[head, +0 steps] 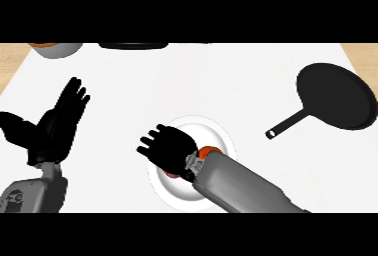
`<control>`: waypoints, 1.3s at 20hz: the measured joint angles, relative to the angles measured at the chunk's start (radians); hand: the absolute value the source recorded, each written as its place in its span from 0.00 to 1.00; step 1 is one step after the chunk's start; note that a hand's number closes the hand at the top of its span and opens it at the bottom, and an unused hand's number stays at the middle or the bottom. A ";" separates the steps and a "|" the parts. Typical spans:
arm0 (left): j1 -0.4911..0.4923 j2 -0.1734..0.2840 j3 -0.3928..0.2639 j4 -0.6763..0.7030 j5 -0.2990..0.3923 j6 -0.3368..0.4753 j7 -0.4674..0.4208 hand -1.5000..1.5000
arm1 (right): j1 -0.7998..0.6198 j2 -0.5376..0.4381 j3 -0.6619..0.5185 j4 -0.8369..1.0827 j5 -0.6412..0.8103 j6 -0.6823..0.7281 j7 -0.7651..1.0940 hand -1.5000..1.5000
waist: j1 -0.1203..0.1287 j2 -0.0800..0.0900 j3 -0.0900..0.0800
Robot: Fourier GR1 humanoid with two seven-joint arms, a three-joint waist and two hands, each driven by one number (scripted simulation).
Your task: Pick the can from the plate and place it in the pan
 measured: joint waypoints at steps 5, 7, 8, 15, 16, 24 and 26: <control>-0.005 -0.008 -0.008 -0.017 -0.016 0.009 0.015 0.50 | -0.002 0.001 0.046 0.043 -0.049 -0.049 0.011 0.00 | 0.002 0.000 0.000; 0.000 -0.011 -0.012 -0.020 -0.020 0.007 0.013 0.50 | -0.020 0.002 0.077 0.066 -0.093 -0.061 0.036 0.00 | 0.006 0.000 0.000; -0.004 -0.013 -0.011 -0.016 -0.022 0.008 0.012 0.50 | -0.024 0.002 0.091 0.086 -0.106 -0.075 0.033 1.00 | 0.006 0.000 0.000; 0.013 -0.015 -0.005 -0.032 -0.016 -0.002 0.013 0.50 | -0.051 0.002 0.161 0.161 -0.149 -0.199 -0.054 1.00 | 0.010 -0.001 0.001; 0.005 -0.015 -0.004 -0.033 -0.017 0.001 0.022 0.50 | -0.049 0.002 0.162 0.169 -0.143 -0.219 -0.072 1.00 | 0.008 -0.002 0.001; 0.016 -0.019 0.001 -0.027 -0.022 -0.003 0.009 0.50 | -0.071 -0.021 0.085 0.259 -0.218 -0.291 -0.032 1.00 | 0.000 0.000 0.001; 0.021 -0.014 0.013 -0.031 -0.022 0.003 0.007 0.50 | -0.068 -0.067 -0.031 0.320 -0.251 -0.319 0.063 1.00 | -0.025 0.004 0.002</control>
